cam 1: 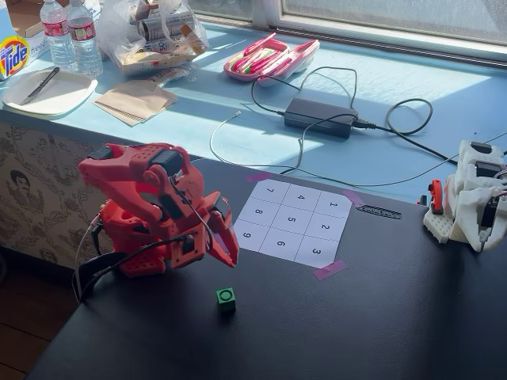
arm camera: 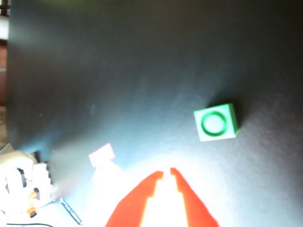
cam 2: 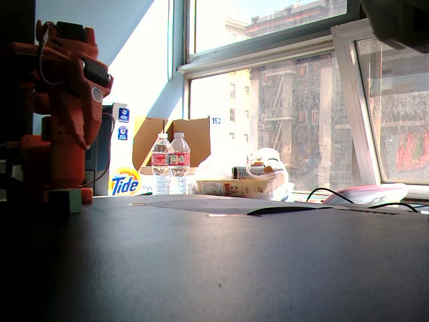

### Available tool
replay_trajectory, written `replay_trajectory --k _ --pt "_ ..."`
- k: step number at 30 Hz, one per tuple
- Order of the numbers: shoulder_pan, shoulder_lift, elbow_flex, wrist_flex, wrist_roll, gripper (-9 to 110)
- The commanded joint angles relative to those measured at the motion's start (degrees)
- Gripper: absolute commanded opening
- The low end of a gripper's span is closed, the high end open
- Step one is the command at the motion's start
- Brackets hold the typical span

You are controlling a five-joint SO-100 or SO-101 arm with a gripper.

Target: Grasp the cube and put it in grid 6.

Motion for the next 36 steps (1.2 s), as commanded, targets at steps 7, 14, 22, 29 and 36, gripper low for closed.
replay_trajectory --k 7,14,22,29,36 --pt "8.44 -28.92 -25.93 11.34 -16.52 15" --pt "12.39 -29.62 -20.74 8.96 -27.33 28" --pt "13.62 -22.76 -4.57 -1.41 -37.44 45" --pt "13.54 -24.79 -0.44 -6.77 -41.75 46" --pt "13.89 -28.30 -0.44 -10.55 -44.65 45"
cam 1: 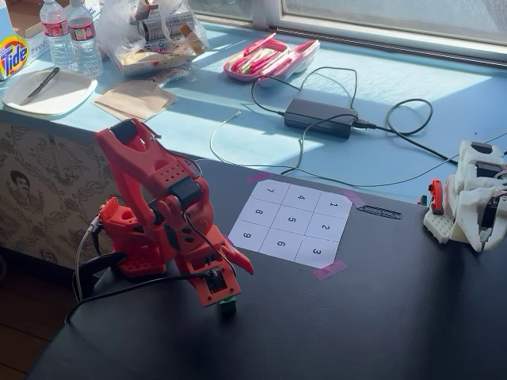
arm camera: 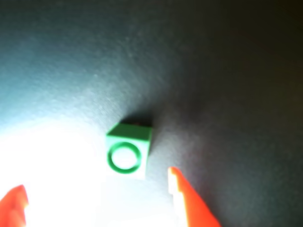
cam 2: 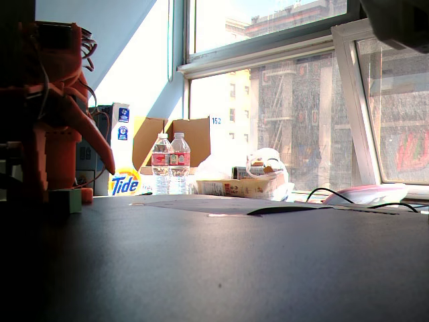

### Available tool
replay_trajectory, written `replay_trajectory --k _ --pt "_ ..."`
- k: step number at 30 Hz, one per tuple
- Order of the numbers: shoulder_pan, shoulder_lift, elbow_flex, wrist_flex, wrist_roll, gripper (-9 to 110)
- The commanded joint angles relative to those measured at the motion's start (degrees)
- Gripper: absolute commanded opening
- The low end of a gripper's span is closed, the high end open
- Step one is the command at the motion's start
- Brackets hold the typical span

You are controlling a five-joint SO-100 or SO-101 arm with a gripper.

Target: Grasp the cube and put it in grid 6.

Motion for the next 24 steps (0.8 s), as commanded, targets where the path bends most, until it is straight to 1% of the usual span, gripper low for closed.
replay_trajectory --k 1,6,9,12,14,16,18,19,21,24 --pt "0.26 -1.23 -0.35 -2.20 -0.88 45" --pt "0.26 -5.01 -0.26 -5.27 -0.53 45" --pt "0.26 -6.68 -0.18 -6.86 0.26 40" --pt "0.26 -7.03 0.88 -8.61 0.44 39" --pt "0.26 -7.03 1.32 -9.49 0.62 31" --pt "0.26 -7.12 1.41 -9.67 0.70 20" --pt "0.18 -6.86 1.49 -10.11 1.32 7" --pt "0.18 -6.77 1.49 -10.11 1.49 2" --pt "0.18 -6.50 1.49 -10.20 1.58 0" --pt "-0.09 -6.24 1.49 -10.20 1.58 0"
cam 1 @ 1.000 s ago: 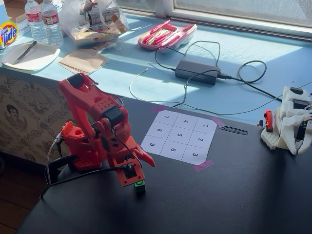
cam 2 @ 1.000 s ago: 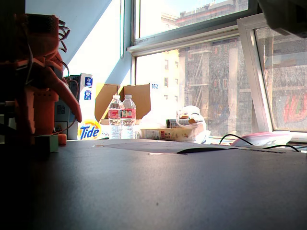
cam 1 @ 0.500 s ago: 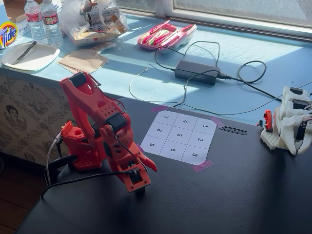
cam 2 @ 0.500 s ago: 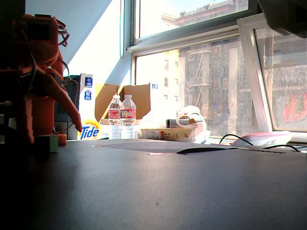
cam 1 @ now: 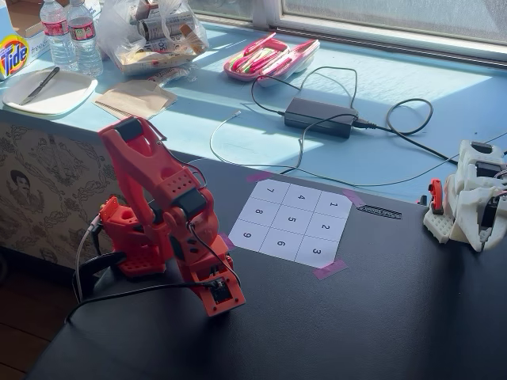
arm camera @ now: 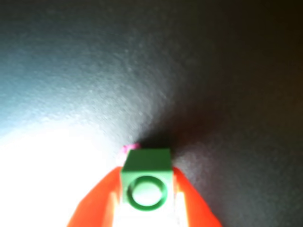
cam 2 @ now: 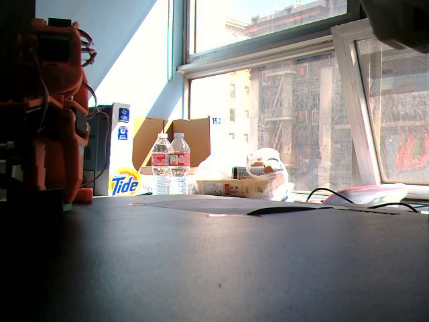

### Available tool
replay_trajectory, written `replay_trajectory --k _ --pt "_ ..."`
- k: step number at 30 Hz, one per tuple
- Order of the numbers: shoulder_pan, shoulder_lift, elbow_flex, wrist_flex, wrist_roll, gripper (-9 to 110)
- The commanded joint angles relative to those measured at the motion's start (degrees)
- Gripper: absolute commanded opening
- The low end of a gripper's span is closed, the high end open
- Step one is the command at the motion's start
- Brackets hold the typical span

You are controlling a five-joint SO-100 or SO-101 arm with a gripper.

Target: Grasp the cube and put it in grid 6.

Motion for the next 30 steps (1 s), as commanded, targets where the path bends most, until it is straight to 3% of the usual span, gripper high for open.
replay_trajectory --k 1,8,16,23,27,30 --pt "-0.26 0.97 -0.26 -0.79 0.62 0" --pt "-6.06 4.04 -8.35 8.09 5.98 0" --pt "-19.60 -2.99 -31.03 23.73 21.62 0" --pt "-40.43 -9.40 -31.55 22.68 35.07 0" --pt "-51.24 -12.04 -31.99 22.50 36.30 0" --pt "-53.79 -15.12 -35.95 23.55 35.77 0"
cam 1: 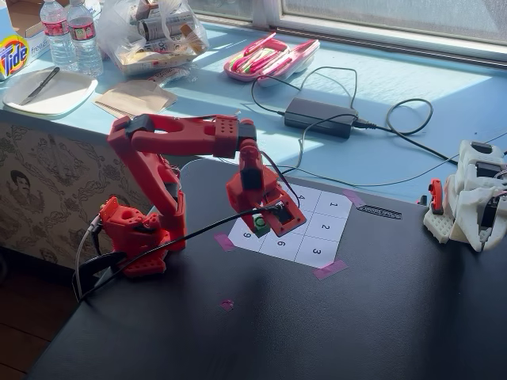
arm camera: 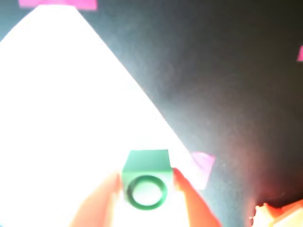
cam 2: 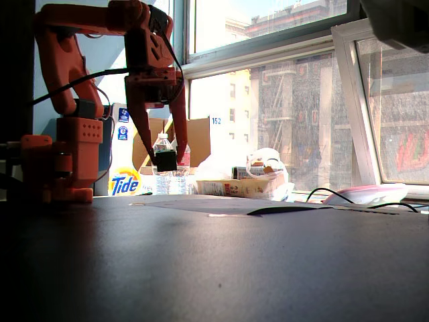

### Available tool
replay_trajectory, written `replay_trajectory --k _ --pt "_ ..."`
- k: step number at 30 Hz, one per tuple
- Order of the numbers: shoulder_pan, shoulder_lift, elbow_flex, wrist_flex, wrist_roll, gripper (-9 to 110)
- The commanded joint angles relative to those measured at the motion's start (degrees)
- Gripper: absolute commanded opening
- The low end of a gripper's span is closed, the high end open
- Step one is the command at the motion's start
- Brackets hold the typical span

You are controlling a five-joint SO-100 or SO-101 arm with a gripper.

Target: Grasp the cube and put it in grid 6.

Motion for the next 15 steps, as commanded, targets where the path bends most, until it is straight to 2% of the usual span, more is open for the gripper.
replay_trajectory --k 1,7,15 --pt "-2.02 -2.90 -6.59 0.53 -1.05 0" --pt "0.44 -14.41 -17.14 1.41 -4.92 0" --pt "-1.49 -24.87 -21.01 -2.37 -6.50 0"
